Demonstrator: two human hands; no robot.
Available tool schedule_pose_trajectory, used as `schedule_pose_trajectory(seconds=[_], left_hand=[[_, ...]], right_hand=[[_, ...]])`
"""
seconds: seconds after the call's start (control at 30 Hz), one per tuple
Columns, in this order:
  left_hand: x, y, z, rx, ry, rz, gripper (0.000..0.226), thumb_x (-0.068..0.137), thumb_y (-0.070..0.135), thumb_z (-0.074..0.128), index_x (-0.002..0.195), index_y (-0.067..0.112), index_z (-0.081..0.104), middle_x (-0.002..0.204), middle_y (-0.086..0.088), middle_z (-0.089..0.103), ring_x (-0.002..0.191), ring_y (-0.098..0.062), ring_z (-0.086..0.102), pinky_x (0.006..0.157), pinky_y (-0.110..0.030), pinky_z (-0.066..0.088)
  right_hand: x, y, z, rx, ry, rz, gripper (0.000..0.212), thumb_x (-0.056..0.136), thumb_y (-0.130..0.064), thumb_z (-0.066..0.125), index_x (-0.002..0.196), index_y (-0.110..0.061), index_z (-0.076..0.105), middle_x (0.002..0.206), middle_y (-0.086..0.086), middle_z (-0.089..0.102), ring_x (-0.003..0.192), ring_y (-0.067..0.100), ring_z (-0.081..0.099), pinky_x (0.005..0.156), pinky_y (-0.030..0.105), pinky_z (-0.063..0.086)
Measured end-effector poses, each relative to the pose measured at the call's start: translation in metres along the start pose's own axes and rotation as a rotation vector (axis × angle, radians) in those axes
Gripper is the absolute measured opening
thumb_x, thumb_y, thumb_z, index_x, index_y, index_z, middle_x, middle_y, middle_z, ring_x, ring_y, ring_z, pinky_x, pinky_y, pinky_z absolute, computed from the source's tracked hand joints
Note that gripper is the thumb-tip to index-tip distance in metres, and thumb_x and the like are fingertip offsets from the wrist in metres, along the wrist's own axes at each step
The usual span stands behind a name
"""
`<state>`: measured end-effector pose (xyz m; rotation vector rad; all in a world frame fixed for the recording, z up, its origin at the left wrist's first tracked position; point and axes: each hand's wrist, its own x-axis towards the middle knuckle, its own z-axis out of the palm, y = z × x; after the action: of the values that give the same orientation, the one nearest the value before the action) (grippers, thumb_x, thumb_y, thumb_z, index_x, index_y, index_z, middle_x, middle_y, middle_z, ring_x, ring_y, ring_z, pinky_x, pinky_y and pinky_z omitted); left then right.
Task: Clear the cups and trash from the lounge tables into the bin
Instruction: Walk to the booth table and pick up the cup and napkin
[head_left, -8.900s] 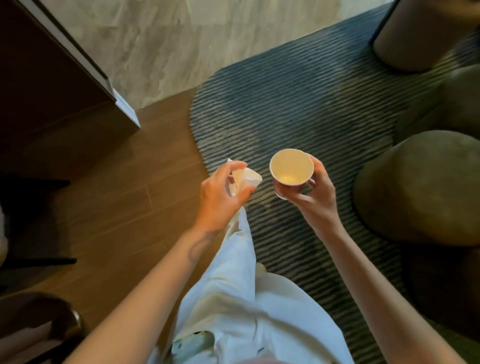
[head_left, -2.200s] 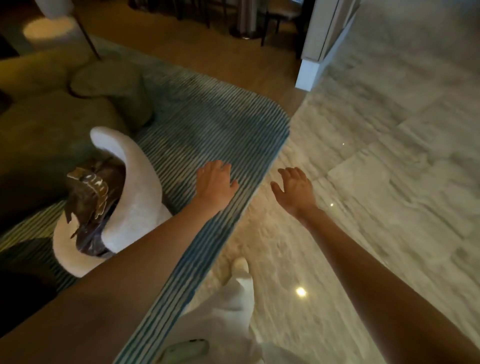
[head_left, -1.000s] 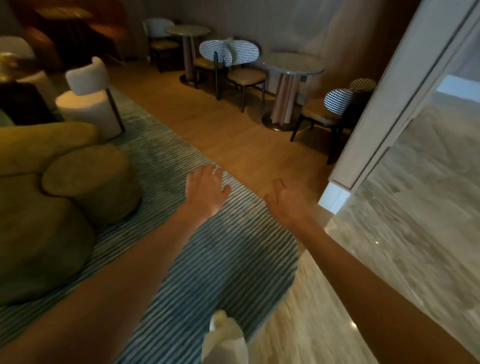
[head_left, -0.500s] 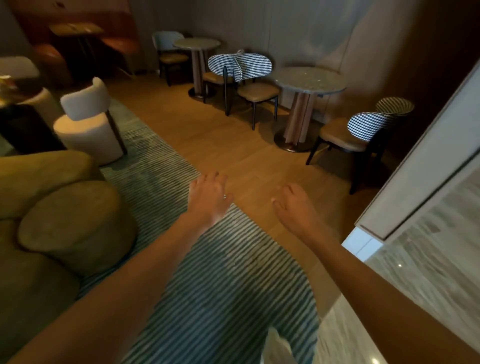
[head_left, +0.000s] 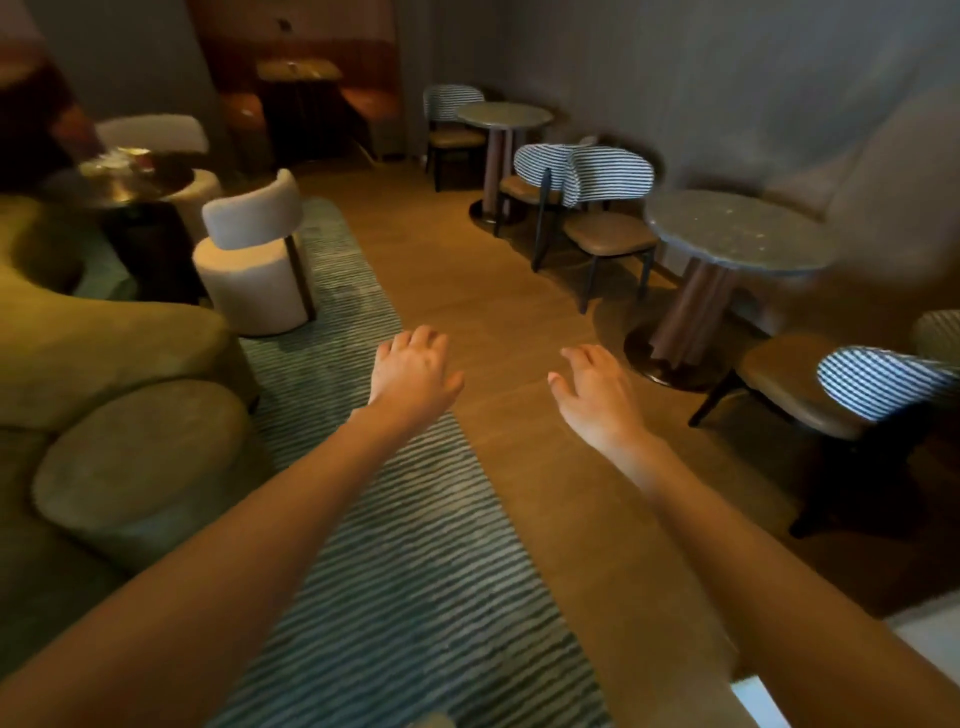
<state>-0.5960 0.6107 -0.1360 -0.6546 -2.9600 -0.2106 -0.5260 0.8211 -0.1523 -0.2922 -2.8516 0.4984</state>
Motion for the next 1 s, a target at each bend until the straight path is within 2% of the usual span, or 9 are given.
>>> schedule_pose_trajectory(seconds=[0.2,0.47,0.6,0.83,1.0], left_hand=[[0.111,-0.006,0.016,0.054,0.038,-0.049,0.051,0.093,0.043,0.045,0.136,0.015,0.043,0.14,-0.006,0.042,0.129,-0.03,0.036,0.105,-0.043,0.032],[0.299,-0.032,0.014,0.059,0.18,-0.065,0.052,0.093,0.043,0.047,0.136,0.014,0.044,0.139,-0.007,0.045,0.129,-0.029,0.036,0.106,-0.043,0.032],[0.38,-0.038,0.016,0.055,0.152,-0.07,0.052,0.093,0.043,0.046,0.136,0.015,0.043,0.14,-0.006,0.044,0.131,-0.029,0.035,0.107,-0.043,0.031],[0.509,-0.068,0.047,0.073,0.121,-0.097,0.053,0.093,0.045,0.045,0.138,0.017,0.041,0.141,-0.004,0.043,0.131,-0.027,0.035,0.106,-0.042,0.032],[0.625,-0.097,0.059,0.126,0.142,-0.108,0.053,0.093,0.046,0.044,0.138,0.018,0.04,0.141,-0.004,0.042,0.13,-0.027,0.036,0.106,-0.042,0.032]], right_hand=[[0.119,0.026,0.024,0.024,-0.094,-0.085,0.049,0.099,-0.038,0.043,0.141,-0.014,0.042,0.143,0.006,0.043,0.141,0.026,0.028,0.113,0.042,0.03],[0.313,0.028,0.025,-0.046,-0.039,-0.152,0.051,0.101,-0.038,0.041,0.145,-0.015,0.037,0.15,0.004,0.037,0.146,0.025,0.017,0.117,0.042,0.023],[0.393,0.039,0.031,-0.011,-0.031,-0.141,0.051,0.101,-0.038,0.041,0.145,-0.014,0.037,0.149,0.005,0.038,0.146,0.026,0.018,0.117,0.043,0.023],[0.528,0.051,0.07,-0.012,-0.111,-0.151,0.051,0.1,-0.038,0.041,0.145,-0.014,0.037,0.149,0.003,0.039,0.145,0.025,0.019,0.117,0.042,0.025],[0.65,0.057,0.091,0.003,-0.066,-0.188,0.051,0.1,-0.037,0.042,0.146,-0.014,0.037,0.15,0.004,0.037,0.146,0.025,0.018,0.117,0.042,0.024]])
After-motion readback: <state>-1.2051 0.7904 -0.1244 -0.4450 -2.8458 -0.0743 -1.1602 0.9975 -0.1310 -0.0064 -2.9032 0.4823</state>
